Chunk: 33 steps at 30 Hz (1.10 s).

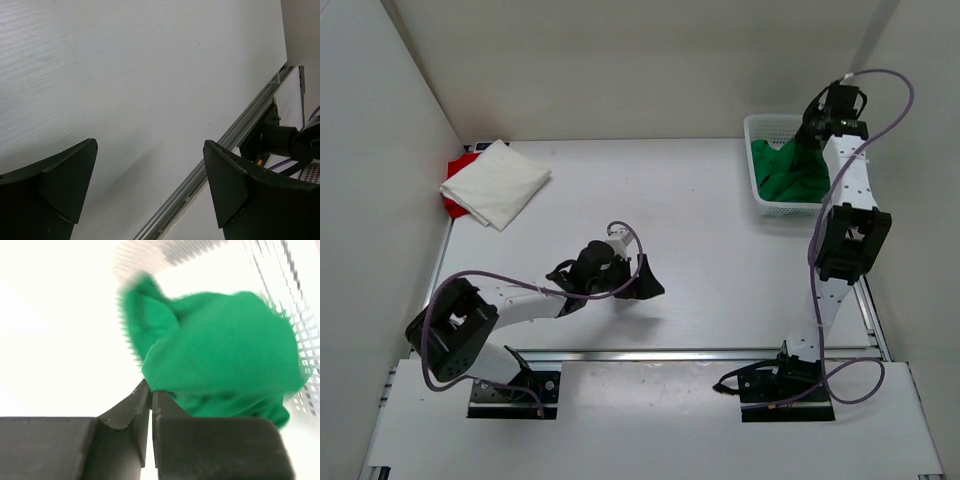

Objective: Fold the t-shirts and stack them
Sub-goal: Grab crumpled tshirt from bin with the right arm, then move the tshirt to the center of the board

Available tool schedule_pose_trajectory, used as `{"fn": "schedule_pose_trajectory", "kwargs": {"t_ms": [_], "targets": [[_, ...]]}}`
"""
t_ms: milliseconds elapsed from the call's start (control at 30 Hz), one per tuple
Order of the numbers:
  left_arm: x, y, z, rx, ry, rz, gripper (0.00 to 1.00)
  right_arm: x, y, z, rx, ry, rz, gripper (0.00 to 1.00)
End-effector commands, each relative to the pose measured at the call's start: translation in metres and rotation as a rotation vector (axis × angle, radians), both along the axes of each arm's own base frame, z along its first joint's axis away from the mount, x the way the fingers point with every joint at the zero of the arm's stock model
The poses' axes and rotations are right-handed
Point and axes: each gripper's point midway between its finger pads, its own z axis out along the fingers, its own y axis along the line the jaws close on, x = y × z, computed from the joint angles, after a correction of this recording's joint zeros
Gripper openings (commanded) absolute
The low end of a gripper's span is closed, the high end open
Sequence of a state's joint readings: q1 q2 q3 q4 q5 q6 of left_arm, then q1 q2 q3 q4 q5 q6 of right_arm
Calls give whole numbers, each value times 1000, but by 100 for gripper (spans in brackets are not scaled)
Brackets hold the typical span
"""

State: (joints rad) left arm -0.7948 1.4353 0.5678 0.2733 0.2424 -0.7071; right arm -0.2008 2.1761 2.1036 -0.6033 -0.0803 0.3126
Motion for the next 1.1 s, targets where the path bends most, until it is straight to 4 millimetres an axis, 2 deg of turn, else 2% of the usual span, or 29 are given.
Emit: {"fn": "schedule_pose_trajectory", "kwargs": {"t_ms": [0, 33, 67, 100, 133, 167, 200, 233, 267, 300, 333, 367, 433, 467, 500, 533, 600, 633, 667, 700, 733, 767, 800, 867, 900, 967, 1033, 1067], "targets": [[14, 5, 40, -57, -63, 7, 98, -27, 56, 173, -23, -330, 125, 0], [17, 10, 48, -66, -70, 22, 99, -41, 78, 203, -23, -384, 183, 1], [24, 17, 50, -62, -73, 49, 99, -57, 92, 230, -31, -438, 215, 0], [29, 25, 54, -71, -69, 74, 99, -64, 114, 240, -35, -464, 262, 0], [37, 36, 61, -84, -75, 104, 99, -83, 145, 270, -36, -533, 334, 0], [40, 44, 61, -89, -67, 130, 99, -101, 160, 292, -32, -584, 370, 0], [44, 54, 64, -95, -61, 154, 99, -123, 189, 319, -36, -660, 442, 0], [47, 61, 67, -107, -64, 173, 98, -135, 203, 334, -43, -705, 477, 0], [53, 72, 70, -114, -67, 200, 99, -163, 224, 364, -42, -798, 526, 0], [56, 84, 67, -108, -64, 238, 98, -188, 245, 386, -43, -876, 574, 0], [60, 94, 72, -124, -67, 267, 99, -209, 268, 400, -21, -930, 629, 0], [62, 99, 74, -126, -78, 277, 99, -230, 269, 420, -14, -992, 634, 0], [68, 120, 79, -139, -85, 339, 99, -271, 297, 445, 23, -1093, 703, 0], [68, 126, 79, -139, -87, 355, 99, -289, 305, 453, 39, -1128, 734, 0], [70, 134, 79, -145, -81, 380, 99, -303, 303, 463, 60, -1163, 734, 0], [70, 143, 80, -152, -80, 403, 98, -304, 312, 459, 74, -1161, 755, 0], [73, 158, 86, -174, -98, 447, 99, -309, 310, 454, 109, -1157, 763, 0], [75, 170, 89, -180, -105, 480, 98, -299, 313, 435, 134, -1115, 779, 0], [78, 182, 93, -193, -114, 524, 99, -281, 319, 403, 167, -1037, 796, 0], [76, 187, 89, -198, -107, 538, 99, -281, 318, 392, 191, -1016, 801, 0], [74, 196, 87, -206, -114, 564, 99, -269, 323, 352, 249, -944, 813, 0], [76, 205, 88, -215, -118, 602, 99, -254, 330, 301, 315, -870, 810, 0], [72, 207, 78, -215, -90, 612, 99, -257, 325, 287, 353, -867, 793, 0], [72, 205, 72, -223, -77, 601, 98, -248, 327, 198, 481, -751, 780, 0], [74, 204, 68, -202, -70, 593, 98, -241, 328, 175, 510, -703, 754, 0], [74, 197, 59, -139, -45, 569, 98, -223, 337, 103, 489, -533, 756, 0], [78, 192, 59, -126, -56, 571, 98, -203, 352, 84, 426, -460, 773, 0], [77, 188, 58, -125, -59, 558, 98, -198, 358, 57, 408, -375, 774, 0]]}}
